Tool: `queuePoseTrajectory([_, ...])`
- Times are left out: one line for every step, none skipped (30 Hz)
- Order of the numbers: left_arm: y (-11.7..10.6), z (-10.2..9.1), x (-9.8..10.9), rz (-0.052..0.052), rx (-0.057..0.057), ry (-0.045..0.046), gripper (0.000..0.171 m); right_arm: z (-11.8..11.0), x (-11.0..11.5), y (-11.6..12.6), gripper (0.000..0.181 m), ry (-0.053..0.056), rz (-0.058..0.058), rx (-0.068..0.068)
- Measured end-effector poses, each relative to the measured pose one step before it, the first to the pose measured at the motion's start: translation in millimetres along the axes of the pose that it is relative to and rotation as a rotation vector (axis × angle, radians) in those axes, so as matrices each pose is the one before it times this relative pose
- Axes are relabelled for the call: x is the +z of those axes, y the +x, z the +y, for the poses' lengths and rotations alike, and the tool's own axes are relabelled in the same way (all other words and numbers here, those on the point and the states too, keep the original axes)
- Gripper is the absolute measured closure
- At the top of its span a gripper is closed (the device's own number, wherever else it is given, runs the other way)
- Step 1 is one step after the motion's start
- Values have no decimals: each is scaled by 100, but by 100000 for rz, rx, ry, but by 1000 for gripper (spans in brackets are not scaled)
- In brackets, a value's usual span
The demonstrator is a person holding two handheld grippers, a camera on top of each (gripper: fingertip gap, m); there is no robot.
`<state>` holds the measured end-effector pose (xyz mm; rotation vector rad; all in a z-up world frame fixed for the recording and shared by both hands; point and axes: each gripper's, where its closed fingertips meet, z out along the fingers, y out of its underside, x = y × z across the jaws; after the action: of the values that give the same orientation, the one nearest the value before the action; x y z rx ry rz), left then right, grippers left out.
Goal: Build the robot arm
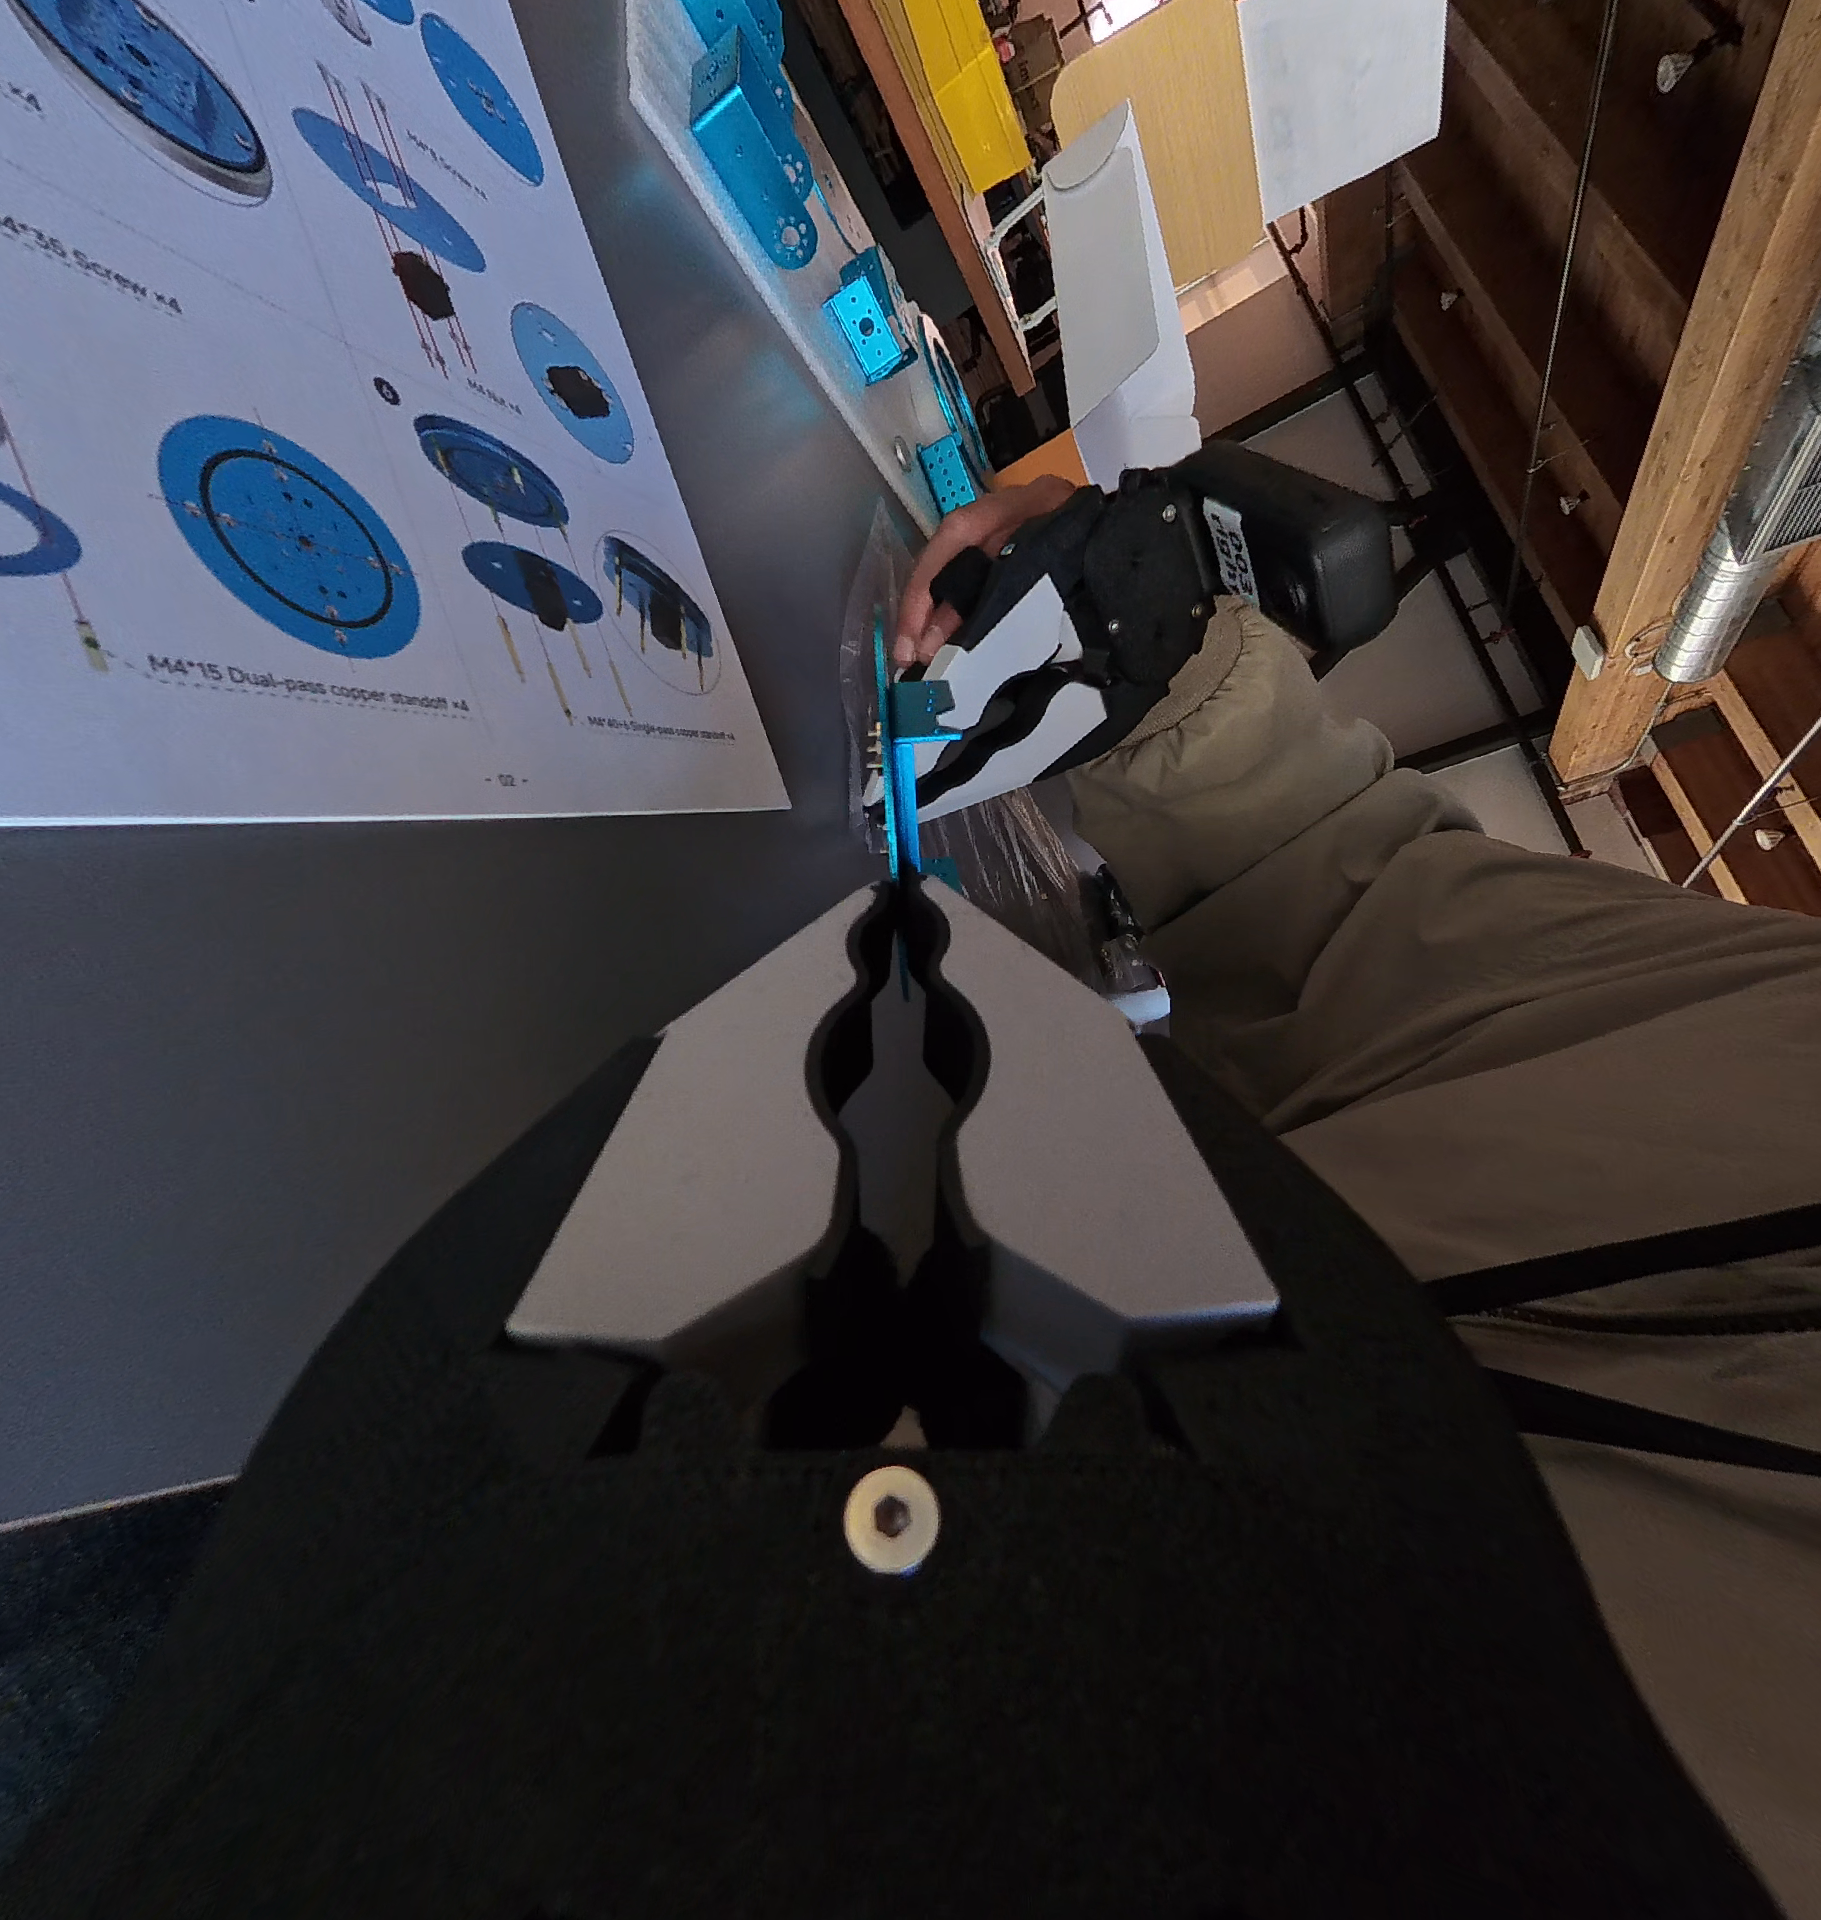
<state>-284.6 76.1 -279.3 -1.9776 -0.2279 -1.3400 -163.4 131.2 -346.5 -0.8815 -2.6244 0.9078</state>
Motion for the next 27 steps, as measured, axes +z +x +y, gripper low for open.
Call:
queuePoseTrajectory([-6,-5,-5,-101,36,51,171,3,68,60,177,-207,520,-617])
queuePoseTrajectory([7,5,9,-82,106,-27,171,-101,68,-9,178,583,20,-185])
queuePoseTrajectory([6,9,7,-70,151,-59,171,-11,88,5,178,245,-49,51])
queuePoseTrajectory([17,7,17,-45,107,-9,171,89,67,41,178,-533,95,-125])
queuePoseTrajectory([22,10,16,-20,90,-32,171,-26,6,27,179,344,139,-158])
queuePoseTrajectory([27,36,10,-10,125,-130,171,8,5,-5,179,6,-26,-296])
queuePoseTrajectory([25,33,27,-27,118,-170,171,9,-3,-6,179,-162,97,-610])
queuePoseTrajectory([15,29,8,-34,71,-82,171,6,4,15,179,-329,314,-806])
queuePoseTrajectory([7,22,19,-29,39,-50,171,2,7,16,180,-353,405,-730])
queuePoseTrajectory([4,16,14,-20,0,-96,171,1,2,6,180,-534,286,-558])
queuePoseTrajectory([17,12,22,-11,10,-66,171,2,-1,3,180,-761,244,-207])
queuePoseTrajectory([15,-7,20,0,85,-46,171,-1,1,-4,180,-761,155,23])
queuePoseTrajectory([37,8,18,0,217,-46,171,-3,1,-4,180,-671,37,278])
queuePoseTrajectory([13,2,24,-94,341,-57,171,-5,-2,4,181,-514,16,370])
queuePoseTrajectory([-19,-2,25,-284,419,-34,171,-6,-5,-3,181,-427,14,423])
queuePoseTrajectory([-69,10,62,-443,384,-14,171,5,-19,9,181,-283,340,623])
queuePoseTrajectory([-85,52,103,-366,177,-107,171,44,-33,127,181,-414,1366,623])
queuePoseTrajectory([-55,100,150,25,-223,-251,171,32,-56,37,181,-352,1018,297])
queuePoseTrajectory([-18,147,213,372,-590,-418,171,8,-68,30,181,-46,1365,39])
queuePoseTrajectory([-6,180,248,458,-573,-650,171,67,-58,62,181,-377,1810,-52])
queuePoseTrajectory([-7,196,286,356,-390,-688,171,-10,-68,13,181,159,1402,165])
queuePoseTrajectory([-3,141,296,176,-329,-446,171,-96,-106,61,181,627,1673,427])
queuePoseTrajectory([20,71,347,156,-349,-201,171,-154,-163,158,181,1016,2188,587])
queuePoseTrajectory([55,-2,387,313,-229,92,171,-190,-202,248,181,1055,2589,462])
queuePoseTrajectory([48,-58,421,330,-117,250,171,-202,-260,419,181,894,3618,85])
queuePoseTrajectory([-4,-115,428,419,-560,521,171,-420,-309,449,181,1577,3918,-540])
queuePoseTrajectory([-1,-195,390,1013,-1520,1070,171,-772,-352,430,181,2795,4125,-851])
